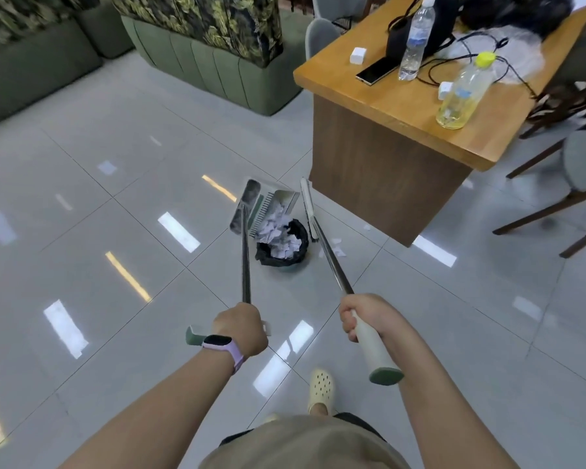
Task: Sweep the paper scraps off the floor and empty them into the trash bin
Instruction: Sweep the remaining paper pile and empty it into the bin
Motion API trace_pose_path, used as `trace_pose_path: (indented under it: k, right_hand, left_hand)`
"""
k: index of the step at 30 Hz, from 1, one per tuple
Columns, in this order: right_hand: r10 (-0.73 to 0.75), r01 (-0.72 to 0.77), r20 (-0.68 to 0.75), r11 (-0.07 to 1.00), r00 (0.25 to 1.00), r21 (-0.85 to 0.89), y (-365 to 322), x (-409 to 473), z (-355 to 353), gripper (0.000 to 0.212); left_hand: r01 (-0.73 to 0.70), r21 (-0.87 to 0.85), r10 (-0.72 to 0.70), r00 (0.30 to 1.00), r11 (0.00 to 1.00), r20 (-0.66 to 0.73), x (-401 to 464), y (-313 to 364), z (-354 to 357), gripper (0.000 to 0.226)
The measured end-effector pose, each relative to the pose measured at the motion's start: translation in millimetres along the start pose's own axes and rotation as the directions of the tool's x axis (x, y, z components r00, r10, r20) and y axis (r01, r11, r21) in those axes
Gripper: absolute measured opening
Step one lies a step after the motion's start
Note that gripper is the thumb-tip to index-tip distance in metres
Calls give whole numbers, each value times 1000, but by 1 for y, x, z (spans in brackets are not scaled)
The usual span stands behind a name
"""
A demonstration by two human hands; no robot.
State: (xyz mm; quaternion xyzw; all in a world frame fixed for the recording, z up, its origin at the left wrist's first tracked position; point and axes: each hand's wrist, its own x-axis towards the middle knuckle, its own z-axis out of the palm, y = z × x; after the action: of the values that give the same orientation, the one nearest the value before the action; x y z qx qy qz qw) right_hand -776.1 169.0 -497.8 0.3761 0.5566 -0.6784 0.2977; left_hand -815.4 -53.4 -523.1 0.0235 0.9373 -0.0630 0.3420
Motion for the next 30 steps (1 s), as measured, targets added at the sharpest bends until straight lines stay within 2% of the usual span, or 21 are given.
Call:
trace_pose_path:
  k: [5, 12, 19, 25, 30]
  right_hand:
    - [-27, 27, -19, 1000, 999, -2, 4, -10, 0, 34]
    - [-35, 36, -14, 999, 999, 25, 17, -22, 6, 28]
    - [-43, 44, -19, 998, 999, 43, 26, -28, 9, 33]
    - [-20, 20, -22, 999, 1000, 38, 33, -24, 14, 29]
    - [-2, 3, -36, 999, 999, 52, 33, -20, 18, 26]
  left_hand:
    - [-28, 96, 30, 999, 995, -22, -6, -5, 7, 8]
    - [-13, 174, 23, 998, 985, -57, -8, -16, 15, 27]
    - [-26, 261, 67, 986, 965, -151, -11, -26, 19, 25]
    - [20, 218, 25, 979, 976, -202, -10, -43, 24, 25]
    - [55, 130, -33, 985, 990, -167, -9, -59, 25, 26]
